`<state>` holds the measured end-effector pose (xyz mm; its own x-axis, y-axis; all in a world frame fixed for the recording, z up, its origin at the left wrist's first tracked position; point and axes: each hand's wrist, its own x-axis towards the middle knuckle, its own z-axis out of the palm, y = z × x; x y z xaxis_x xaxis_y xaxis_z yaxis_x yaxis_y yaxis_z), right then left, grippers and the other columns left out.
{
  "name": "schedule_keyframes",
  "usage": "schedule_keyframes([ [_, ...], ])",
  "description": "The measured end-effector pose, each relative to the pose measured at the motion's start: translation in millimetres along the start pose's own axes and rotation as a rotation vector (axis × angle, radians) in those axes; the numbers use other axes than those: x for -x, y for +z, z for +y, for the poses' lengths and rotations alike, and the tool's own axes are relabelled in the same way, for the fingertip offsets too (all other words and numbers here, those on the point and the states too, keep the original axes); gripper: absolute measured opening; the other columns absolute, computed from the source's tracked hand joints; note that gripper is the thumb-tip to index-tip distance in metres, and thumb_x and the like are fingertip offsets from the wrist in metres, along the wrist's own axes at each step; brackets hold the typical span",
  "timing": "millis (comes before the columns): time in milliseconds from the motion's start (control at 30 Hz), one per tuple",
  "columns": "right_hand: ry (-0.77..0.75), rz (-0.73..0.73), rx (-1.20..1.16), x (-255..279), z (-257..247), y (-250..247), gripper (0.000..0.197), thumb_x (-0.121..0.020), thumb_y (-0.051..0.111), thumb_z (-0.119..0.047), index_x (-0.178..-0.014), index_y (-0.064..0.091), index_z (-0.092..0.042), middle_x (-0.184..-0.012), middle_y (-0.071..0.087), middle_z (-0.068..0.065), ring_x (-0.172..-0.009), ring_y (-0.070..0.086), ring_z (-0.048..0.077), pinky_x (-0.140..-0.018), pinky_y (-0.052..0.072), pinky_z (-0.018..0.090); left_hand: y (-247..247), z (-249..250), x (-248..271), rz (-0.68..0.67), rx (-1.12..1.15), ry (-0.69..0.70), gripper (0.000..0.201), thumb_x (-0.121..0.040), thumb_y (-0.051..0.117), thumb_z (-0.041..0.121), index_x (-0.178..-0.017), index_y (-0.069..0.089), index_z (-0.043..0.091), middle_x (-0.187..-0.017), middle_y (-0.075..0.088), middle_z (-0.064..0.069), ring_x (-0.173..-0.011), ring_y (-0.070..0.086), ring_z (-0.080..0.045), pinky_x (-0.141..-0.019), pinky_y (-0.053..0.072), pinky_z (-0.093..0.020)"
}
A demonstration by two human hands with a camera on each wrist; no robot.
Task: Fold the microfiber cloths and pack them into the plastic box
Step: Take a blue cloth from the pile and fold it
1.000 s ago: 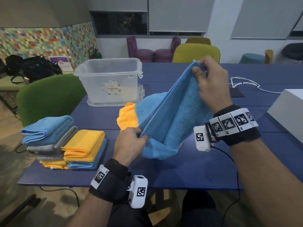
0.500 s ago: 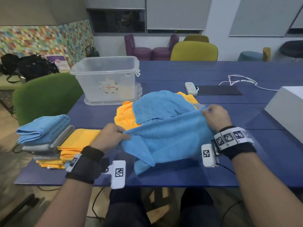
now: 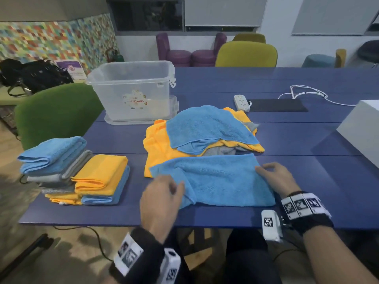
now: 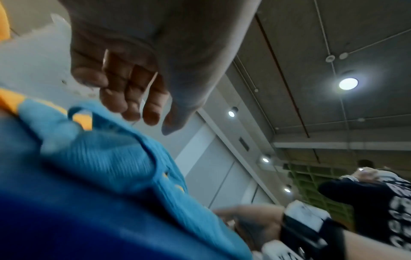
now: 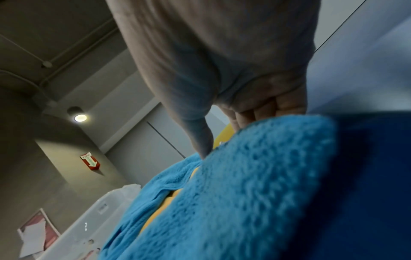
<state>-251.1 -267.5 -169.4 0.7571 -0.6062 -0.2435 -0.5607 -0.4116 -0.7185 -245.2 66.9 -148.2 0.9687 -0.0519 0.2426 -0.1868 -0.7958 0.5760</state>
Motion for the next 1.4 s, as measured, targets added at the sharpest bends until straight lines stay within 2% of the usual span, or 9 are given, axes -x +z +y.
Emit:
schedule_keyframes([
  [133, -0.004, 0.019, -0.018, 16.1, 23.9, 6.1, 0.05, -0.076, 0.077, -0.051, -0.117, 0.061, -0.028, -0.114, 0.067, 0.005, -0.105, 0.065, 0.028, -0.094, 0.053, 0.048, 22.9, 20.1, 38.6, -0.24, -0.215, -0.138, 0.049, -0.091, 0.057, 0.066, -0.074, 0.055, 0.02, -0.074, 0.058, 0.007, -0.081, 0.065, -0.022, -0.063, 0.041, -0.033],
  [300, -0.018, 0.028, -0.026, 41.1, 36.3, 12.4, 0.061, -0.074, 0.075, -0.04, -0.129, 0.054, -0.03, -0.088, 0.066, 0.004, -0.095, 0.065, 0.032, -0.089, 0.054, 0.049, 43.9, 20.3, 35.6, -0.17, -0.273, -0.18, 0.038, -0.094, 0.056, 0.062, -0.099, 0.059, 0.024, -0.102, 0.063, 0.006, -0.093, 0.067, -0.021, -0.07, 0.044, -0.033],
  [500, -0.072, 0.087, 0.016, 49.9, 43.1, 21.3, 0.058, -0.085, 0.069, -0.014, -0.138, 0.05, -0.027, -0.09, 0.064, 0.011, -0.091, 0.061, 0.031, -0.072, 0.042, 0.035, 49.0, 14.1, 32.1, -0.021, -0.183, -0.108, 0.019, -0.098, 0.056, 0.035, -0.105, 0.061, 0.019, -0.11, 0.058, 0.001, -0.087, 0.064, -0.027, -0.065, 0.039, -0.036],
  [633, -0.084, 0.131, -0.003, 49.5, 45.0, 21.3, 0.055, -0.086, 0.067, -0.009, -0.137, 0.053, -0.025, -0.092, 0.065, 0.013, -0.091, 0.06, 0.031, -0.074, 0.041, 0.033, 45.1, -10.4, 27.3, 0.041, 0.158, -0.103, 0.004, -0.093, 0.067, 0.021, -0.09, 0.064, 0.02, -0.093, 0.062, 0.006, -0.077, 0.063, -0.024, -0.066, 0.05, -0.037],
  [767, -0.078, 0.158, -0.016, 46.3, 47.2, 17.6, 0.055, -0.087, 0.068, -0.01, -0.138, 0.053, -0.024, -0.09, 0.065, 0.013, -0.091, 0.06, 0.031, -0.076, 0.041, 0.033, 19.8, -26.9, 19.9, -0.029, 0.798, -0.376, 0.003, -0.097, 0.067, 0.006, -0.098, 0.069, 0.007, -0.071, 0.07, -0.004, -0.062, 0.063, -0.02, -0.053, 0.055, -0.03],
  [1000, -0.094, 0.154, 0.003, 42.8, 51.9, 4.9, 0.055, -0.086, 0.071, -0.011, -0.137, 0.054, -0.022, -0.082, 0.066, 0.013, -0.096, 0.059, 0.033, -0.08, 0.042, 0.036, -24.2, -62.2, 6.1, -0.226, 1.281, -0.526, 0.01, -0.105, 0.05, 0.01, -0.104, 0.058, 0.005, -0.09, 0.071, -0.015, -0.069, 0.07, -0.028, -0.061, 0.062, -0.032],
  [1200, -0.108, 0.135, 0.037, 48.6, 55.3, -5.5, 0.055, -0.086, 0.071, -0.01, -0.136, 0.054, -0.021, -0.078, 0.066, 0.013, -0.089, 0.06, 0.03, -0.075, 0.041, 0.037, -33.3, -81.0, 12.7, -0.235, 0.949, -0.454, 0.03, -0.104, 0.057, 0.027, -0.089, 0.059, 0.001, -0.082, 0.061, -0.017, -0.083, 0.068, -0.03, -0.079, 0.064, -0.047],
  [1300, -0.103, 0.124, 0.071, 54.4, 54.4, -7.0, 0.056, -0.085, 0.07, -0.01, -0.137, 0.053, -0.021, -0.078, 0.065, 0.007, -0.093, 0.059, 0.032, -0.077, 0.042, 0.038, -30.0, -77.9, 18.5, -0.226, 0.754, -0.427, 0.042, -0.087, 0.079, 0.04, -0.089, 0.065, 0.0, -0.077, 0.063, -0.016, -0.07, 0.065, -0.022, -0.075, 0.062, -0.049],
  [1400, -0.108, 0.119, 0.104, 60.1, 52.1, -6.7, 0.054, -0.087, 0.069, -0.012, -0.137, 0.054, -0.02, -0.078, 0.064, 0.006, -0.093, 0.058, 0.032, -0.076, 0.043, 0.039, -22.0, -72.0, 18.3, -0.167, 0.533, -0.431, 0.035, -0.076, 0.091, 0.033, -0.09, 0.071, 0.009, -0.075, 0.066, -0.017, -0.063, 0.068, -0.025, -0.063, 0.064, -0.041],
])
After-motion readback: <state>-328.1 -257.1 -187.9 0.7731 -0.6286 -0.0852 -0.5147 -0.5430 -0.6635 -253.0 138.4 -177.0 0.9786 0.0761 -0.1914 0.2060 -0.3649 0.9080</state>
